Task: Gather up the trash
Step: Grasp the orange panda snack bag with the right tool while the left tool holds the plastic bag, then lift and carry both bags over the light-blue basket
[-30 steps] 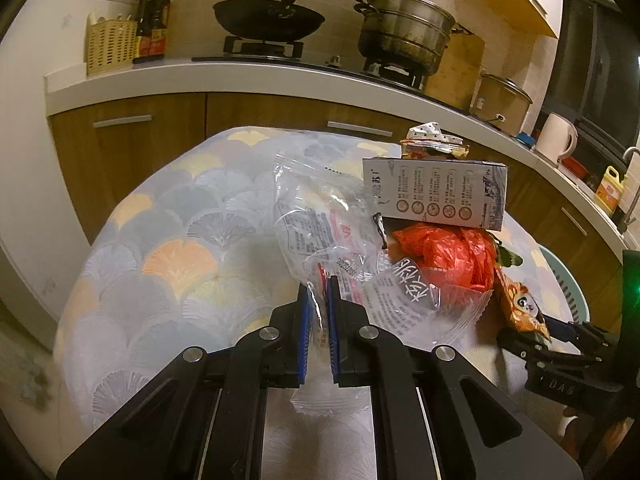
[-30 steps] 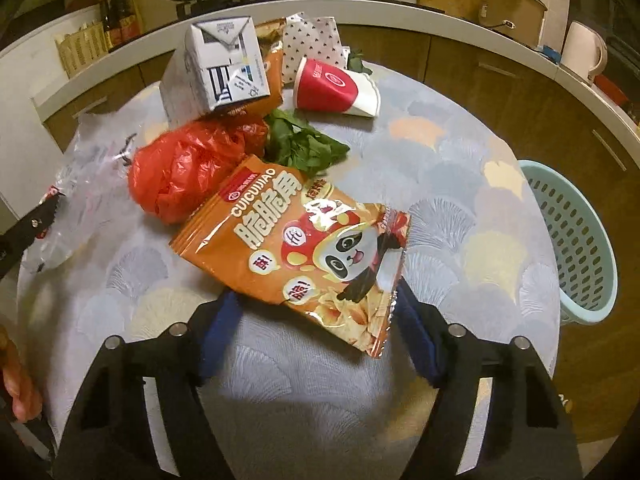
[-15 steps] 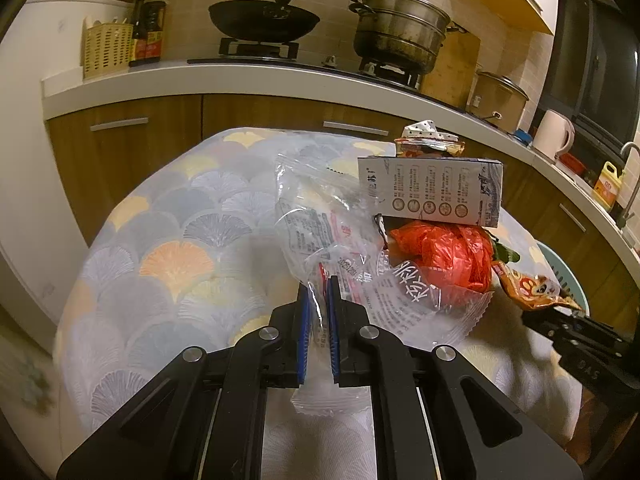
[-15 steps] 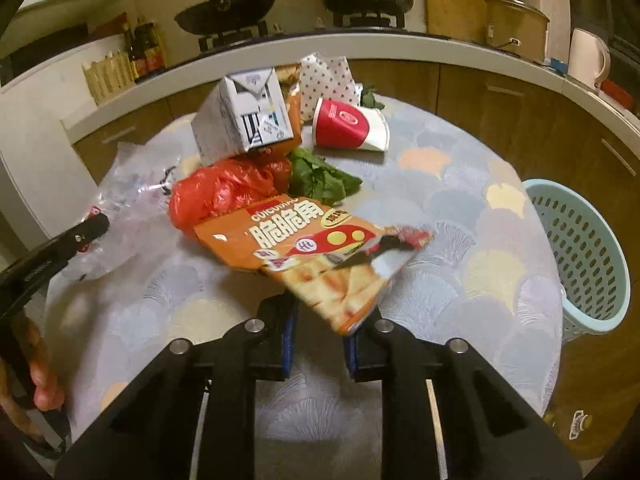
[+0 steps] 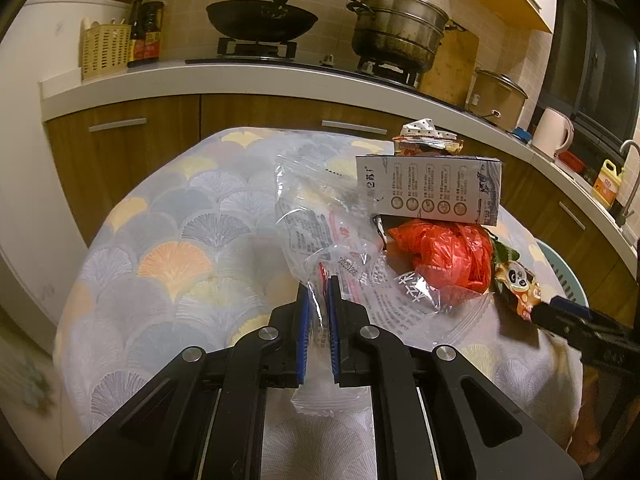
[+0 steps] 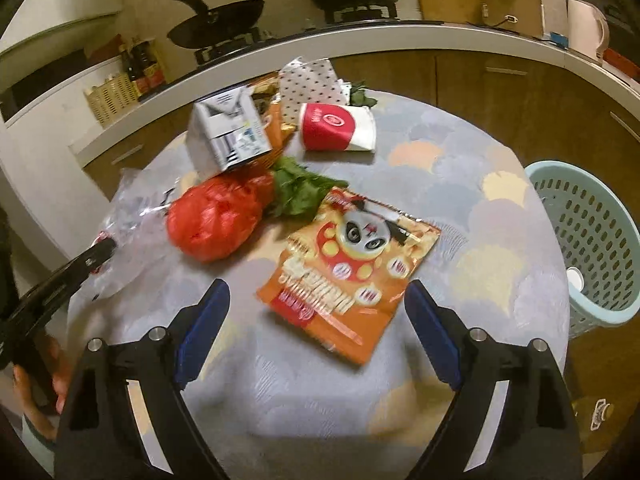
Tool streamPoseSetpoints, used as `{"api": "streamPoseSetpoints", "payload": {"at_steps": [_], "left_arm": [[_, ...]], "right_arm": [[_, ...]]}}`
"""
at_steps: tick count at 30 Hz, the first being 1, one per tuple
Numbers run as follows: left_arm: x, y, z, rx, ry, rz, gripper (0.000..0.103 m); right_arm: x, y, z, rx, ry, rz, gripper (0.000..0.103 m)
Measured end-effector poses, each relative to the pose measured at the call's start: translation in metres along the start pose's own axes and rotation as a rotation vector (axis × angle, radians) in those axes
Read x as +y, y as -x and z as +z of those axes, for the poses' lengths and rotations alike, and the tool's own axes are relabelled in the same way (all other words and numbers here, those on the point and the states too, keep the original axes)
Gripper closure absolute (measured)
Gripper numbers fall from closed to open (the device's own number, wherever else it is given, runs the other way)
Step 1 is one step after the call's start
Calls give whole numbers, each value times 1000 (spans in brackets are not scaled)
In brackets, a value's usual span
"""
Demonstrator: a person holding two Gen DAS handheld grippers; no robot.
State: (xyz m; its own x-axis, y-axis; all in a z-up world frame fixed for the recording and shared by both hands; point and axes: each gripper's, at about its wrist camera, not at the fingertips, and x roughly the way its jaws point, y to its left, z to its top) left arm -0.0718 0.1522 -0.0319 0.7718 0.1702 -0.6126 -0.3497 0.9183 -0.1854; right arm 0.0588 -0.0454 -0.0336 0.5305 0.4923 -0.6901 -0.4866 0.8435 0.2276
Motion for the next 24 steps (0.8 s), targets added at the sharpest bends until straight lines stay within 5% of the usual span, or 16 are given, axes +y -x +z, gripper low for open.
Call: {"api": "streamPoseSetpoints", "payload": {"at_steps": [17, 24], "left_arm": [[-1, -2, 1, 11, -1, -10, 96], [-1, -3, 0, 13, 2, -17, 95]], "right_arm": [[18, -34, -1, 96, 75, -194, 18], [5, -27, 3, 61, 25, -180, 47]]}}
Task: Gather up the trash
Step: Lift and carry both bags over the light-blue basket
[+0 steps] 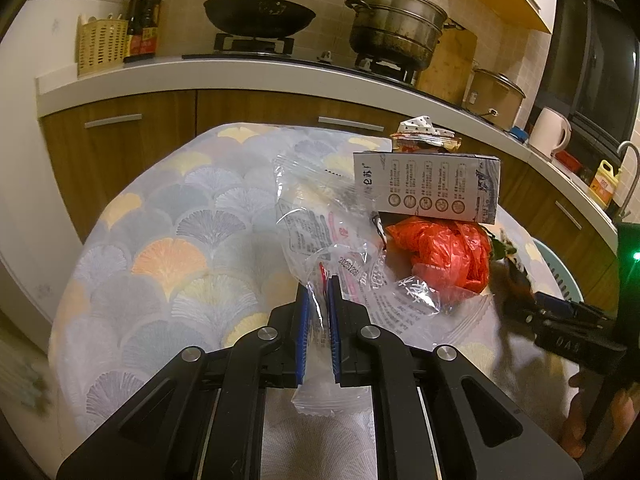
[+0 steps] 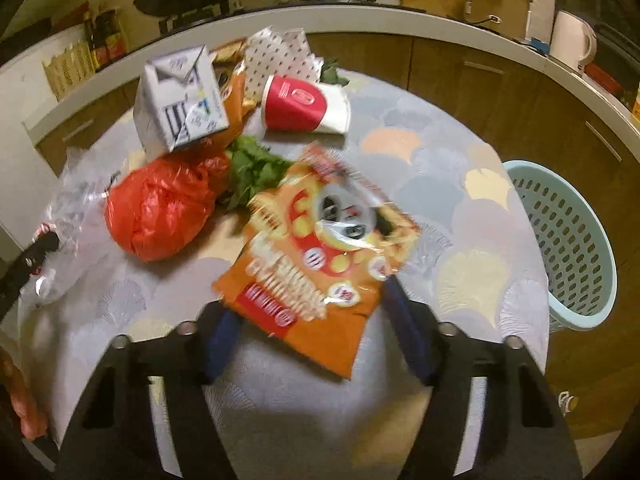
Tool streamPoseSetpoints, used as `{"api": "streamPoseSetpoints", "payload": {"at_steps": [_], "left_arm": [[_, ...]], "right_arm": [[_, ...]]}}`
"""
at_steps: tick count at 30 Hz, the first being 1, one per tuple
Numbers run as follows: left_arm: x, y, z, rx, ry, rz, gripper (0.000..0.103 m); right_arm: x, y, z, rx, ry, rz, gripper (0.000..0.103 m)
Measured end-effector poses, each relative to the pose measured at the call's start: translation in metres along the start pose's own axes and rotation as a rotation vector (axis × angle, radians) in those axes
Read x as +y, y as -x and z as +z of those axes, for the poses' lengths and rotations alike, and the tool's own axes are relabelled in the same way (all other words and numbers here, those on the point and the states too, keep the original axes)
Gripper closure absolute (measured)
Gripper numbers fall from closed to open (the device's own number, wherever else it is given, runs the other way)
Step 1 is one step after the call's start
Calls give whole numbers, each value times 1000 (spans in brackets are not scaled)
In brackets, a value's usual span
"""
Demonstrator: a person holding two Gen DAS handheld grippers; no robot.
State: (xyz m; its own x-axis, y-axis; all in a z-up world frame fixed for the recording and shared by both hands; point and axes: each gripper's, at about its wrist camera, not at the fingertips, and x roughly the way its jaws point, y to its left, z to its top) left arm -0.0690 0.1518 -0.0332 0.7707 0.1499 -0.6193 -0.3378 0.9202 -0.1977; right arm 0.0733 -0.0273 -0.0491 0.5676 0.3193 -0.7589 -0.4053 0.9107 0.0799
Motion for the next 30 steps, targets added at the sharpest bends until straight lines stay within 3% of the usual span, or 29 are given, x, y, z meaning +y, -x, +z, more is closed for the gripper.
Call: {"api": "streamPoseSetpoints", "payload": {"at_steps": [2, 3, 4, 7, 11, 14, 24, 30], "left_arm": [[0, 0, 0, -1, 1, 1, 95], [0, 0, 0, -1, 1, 1, 95], [0, 0, 0, -3, 1, 1, 95], [0, 1, 0, -11, -1, -1, 95], [-4, 8, 1, -27, -15, -24, 96], [-8, 21, 4, -55, 0, -83, 96], [-76, 47, 30, -143, -108, -171, 96], [-89, 59, 46, -173, -89, -257, 97]], "right_arm": [[-4, 3, 1, -16, -12, -5, 58], [-5, 3, 2, -21, -9, -4, 73], [-5, 4, 3, -25, 1, 2, 79], [-4, 10, 3, -60, 11, -5, 91], [-6, 25, 3, -95, 23, 4, 96], [-13, 39, 4, -130, 17, 9, 98], [-49, 72, 10, -203, -24, 37, 98], [-60, 94, 13, -258, -10, 46, 98]]}}
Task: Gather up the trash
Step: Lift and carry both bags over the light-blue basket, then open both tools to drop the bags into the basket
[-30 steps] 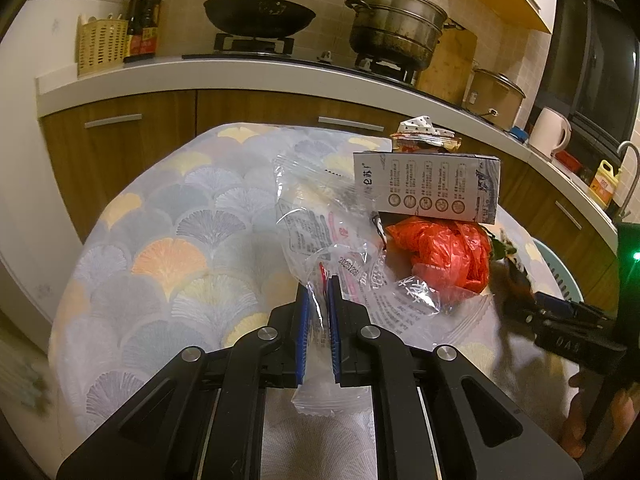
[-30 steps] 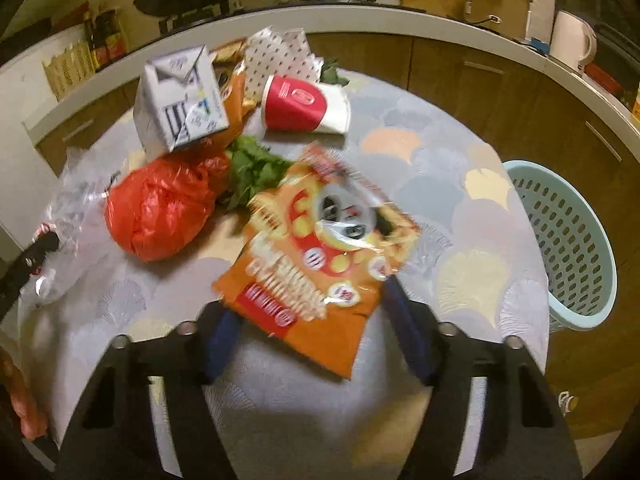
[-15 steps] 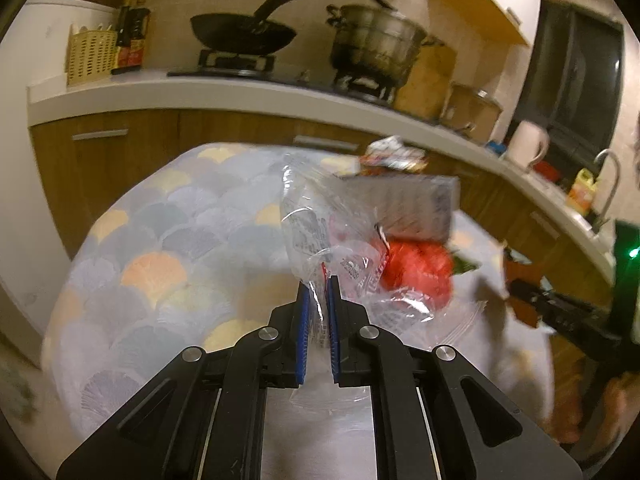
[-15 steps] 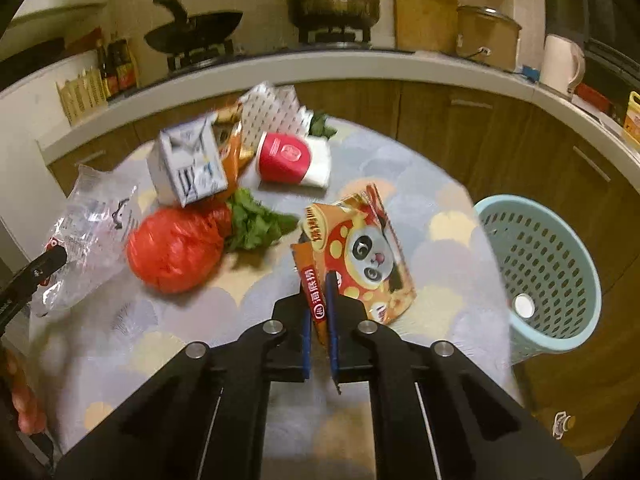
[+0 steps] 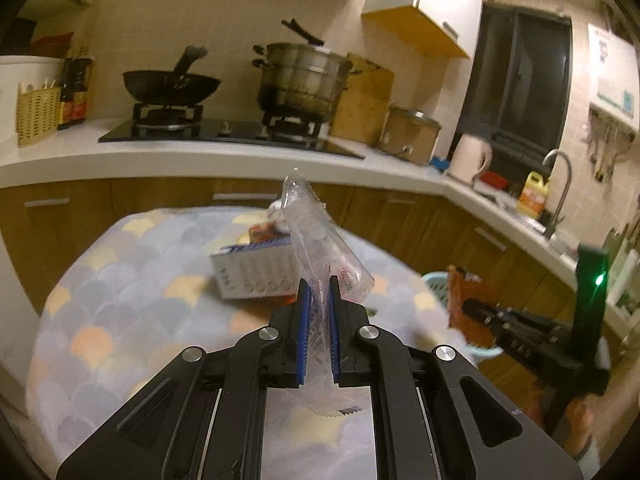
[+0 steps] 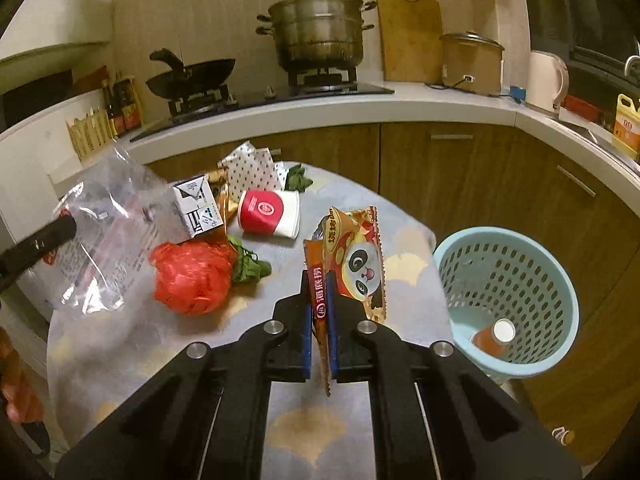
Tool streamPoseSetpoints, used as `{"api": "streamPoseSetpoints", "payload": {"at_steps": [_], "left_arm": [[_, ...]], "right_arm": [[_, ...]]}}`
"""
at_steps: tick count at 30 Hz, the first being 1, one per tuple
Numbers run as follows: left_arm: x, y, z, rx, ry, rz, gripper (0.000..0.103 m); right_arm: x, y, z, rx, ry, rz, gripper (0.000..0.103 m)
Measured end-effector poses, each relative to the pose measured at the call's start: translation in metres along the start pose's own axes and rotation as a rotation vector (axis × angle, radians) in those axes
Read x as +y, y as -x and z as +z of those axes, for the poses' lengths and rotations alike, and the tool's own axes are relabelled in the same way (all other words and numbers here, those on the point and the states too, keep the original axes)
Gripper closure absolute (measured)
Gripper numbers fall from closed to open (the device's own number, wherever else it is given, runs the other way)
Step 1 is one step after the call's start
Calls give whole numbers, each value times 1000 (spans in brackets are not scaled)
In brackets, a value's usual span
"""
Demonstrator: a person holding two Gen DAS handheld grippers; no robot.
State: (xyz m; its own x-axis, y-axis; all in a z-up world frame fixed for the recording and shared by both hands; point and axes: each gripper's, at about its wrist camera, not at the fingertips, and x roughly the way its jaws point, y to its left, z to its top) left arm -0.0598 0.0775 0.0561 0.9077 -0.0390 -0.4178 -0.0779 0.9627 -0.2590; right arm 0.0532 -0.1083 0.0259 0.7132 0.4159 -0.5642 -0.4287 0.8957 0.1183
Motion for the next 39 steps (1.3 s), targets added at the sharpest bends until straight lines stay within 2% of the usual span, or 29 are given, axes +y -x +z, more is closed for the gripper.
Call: {"api": "streamPoseSetpoints", "payload": {"at_steps": [2, 6, 11, 18, 22, 27, 33, 35, 38, 39], "left_arm": [[1, 9, 10, -26, 25, -44, 97], [-9, 20, 25, -70, -1, -56, 97], [-30, 4, 33, -53, -31, -91, 97], [-98, -59, 41, 21, -95, -184, 97], [-143, -103, 31, 95, -120, -206, 97], [-188, -170, 6, 227, -154, -223, 97], [-221, -232, -14, 321, -177, -220, 96], [-227, -245, -20, 341, -190, -211, 92], [-228, -257, -26, 360, -185, -202, 64], [-228, -262, -29, 365, -179, -196, 63]], "right_arm": [[-2, 4, 2, -12, 0, 5, 98], [-5, 10, 4, -32, -9, 10, 98], [-19, 19, 8, -63, -20, -15, 98], [-73, 27, 18, -105, -72, -104, 98], [-124, 18, 15, -91, -177, -162, 98], [-185, -15, 0, -10, -289, -184, 98], [-221, -47, -15, 68, -359, -186, 98], [-232, -54, -19, 86, -386, -179, 98], [-247, -62, -24, 125, -431, -144, 92], [-253, -64, -26, 135, -455, -124, 92]]}}
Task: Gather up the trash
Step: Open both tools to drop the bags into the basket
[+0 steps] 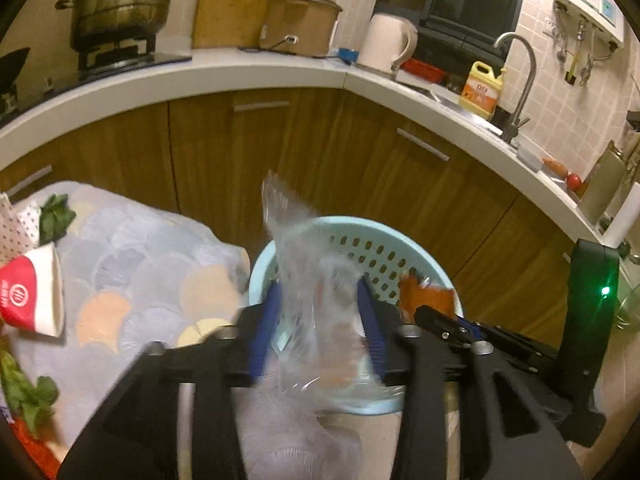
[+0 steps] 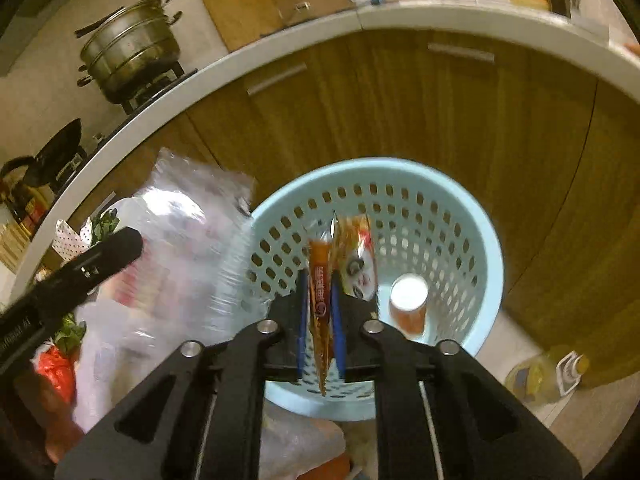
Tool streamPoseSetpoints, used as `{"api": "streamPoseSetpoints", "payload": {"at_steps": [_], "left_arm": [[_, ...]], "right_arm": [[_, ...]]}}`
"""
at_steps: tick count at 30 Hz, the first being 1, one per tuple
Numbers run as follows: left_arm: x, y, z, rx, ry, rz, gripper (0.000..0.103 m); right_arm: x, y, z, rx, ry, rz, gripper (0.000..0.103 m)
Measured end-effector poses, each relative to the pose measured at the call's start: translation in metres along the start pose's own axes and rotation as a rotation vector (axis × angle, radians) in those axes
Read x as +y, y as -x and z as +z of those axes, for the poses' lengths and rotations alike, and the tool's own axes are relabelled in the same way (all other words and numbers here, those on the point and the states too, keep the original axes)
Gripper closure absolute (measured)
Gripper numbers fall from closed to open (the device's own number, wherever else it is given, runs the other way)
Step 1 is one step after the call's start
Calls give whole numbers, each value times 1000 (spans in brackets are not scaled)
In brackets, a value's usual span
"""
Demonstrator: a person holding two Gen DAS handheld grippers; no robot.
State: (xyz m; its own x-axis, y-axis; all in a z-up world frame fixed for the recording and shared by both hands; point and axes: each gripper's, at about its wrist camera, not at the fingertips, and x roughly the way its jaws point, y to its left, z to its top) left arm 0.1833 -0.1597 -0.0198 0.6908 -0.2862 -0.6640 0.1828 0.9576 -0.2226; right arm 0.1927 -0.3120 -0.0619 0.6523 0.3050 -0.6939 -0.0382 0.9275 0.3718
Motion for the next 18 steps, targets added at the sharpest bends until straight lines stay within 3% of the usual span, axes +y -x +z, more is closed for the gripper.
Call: {"api": "streamPoseSetpoints", "payload": {"at_steps": [11, 18], "left_arm": [[4, 2, -7, 13, -3, -5, 61], [10, 36, -9, -43, -7, 8, 61]], "right_arm": [[-13, 13, -4, -7, -42, 0, 90], [13, 32, -5, -37, 11, 24, 90]]}}
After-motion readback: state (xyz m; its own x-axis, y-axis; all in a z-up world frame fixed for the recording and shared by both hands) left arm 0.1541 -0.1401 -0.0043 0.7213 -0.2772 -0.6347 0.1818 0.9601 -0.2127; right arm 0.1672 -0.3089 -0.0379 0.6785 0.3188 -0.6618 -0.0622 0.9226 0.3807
